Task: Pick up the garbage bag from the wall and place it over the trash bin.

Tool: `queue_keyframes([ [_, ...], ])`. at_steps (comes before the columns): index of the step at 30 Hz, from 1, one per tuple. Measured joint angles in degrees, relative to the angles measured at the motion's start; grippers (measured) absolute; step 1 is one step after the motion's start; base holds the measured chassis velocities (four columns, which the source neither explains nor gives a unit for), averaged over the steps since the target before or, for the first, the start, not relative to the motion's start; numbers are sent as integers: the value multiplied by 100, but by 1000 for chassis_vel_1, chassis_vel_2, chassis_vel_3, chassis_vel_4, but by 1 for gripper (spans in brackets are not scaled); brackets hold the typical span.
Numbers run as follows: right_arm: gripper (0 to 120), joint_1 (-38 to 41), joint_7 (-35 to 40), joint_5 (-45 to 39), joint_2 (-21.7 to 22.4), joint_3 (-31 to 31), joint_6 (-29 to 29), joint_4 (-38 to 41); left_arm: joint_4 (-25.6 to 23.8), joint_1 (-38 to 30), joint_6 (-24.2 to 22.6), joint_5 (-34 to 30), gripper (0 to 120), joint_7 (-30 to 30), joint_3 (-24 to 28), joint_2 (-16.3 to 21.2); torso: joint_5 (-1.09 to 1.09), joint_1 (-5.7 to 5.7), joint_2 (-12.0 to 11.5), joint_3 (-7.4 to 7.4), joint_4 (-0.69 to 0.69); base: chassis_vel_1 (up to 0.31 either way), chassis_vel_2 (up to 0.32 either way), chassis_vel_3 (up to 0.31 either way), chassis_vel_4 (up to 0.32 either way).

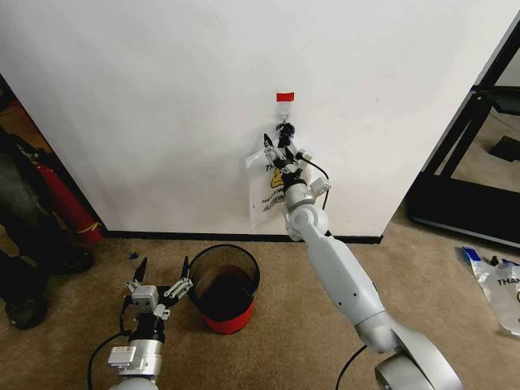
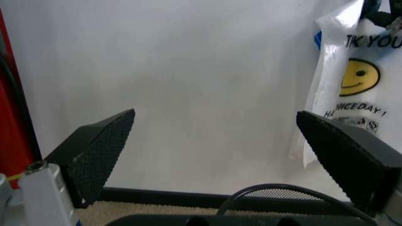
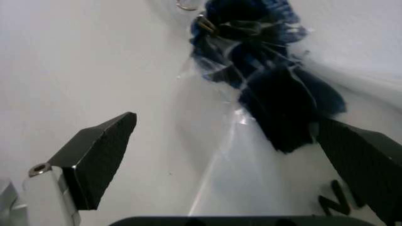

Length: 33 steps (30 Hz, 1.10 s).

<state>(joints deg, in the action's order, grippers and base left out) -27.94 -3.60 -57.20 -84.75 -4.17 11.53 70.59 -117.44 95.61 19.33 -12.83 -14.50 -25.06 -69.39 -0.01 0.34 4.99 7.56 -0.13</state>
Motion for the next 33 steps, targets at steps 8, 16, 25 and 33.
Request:
queue_keyframes([
  [8,100,7,-74,-12,30,25,0,27,3,-7,-1,9,100,-5,-1,-22,1,0,0,0,0,0,0,0,0],
  [16,89,-11,-213,-10,75,21,1,-12,18,8,-2,43,100,-7,9,-38,2,0,0,0,0,0,0,0,0],
  [25,62,-124,-207,25,120,-37,13,59,19,-4,-2,43,100,-9,12,-37,1,0,0,0,0,0,0,0,0],
  [33,78,-245,-229,61,275,-71,24,175,35,-4,-2,43,100,-10,22,-34,1,0,0,0,0,0,0,0,0],
])
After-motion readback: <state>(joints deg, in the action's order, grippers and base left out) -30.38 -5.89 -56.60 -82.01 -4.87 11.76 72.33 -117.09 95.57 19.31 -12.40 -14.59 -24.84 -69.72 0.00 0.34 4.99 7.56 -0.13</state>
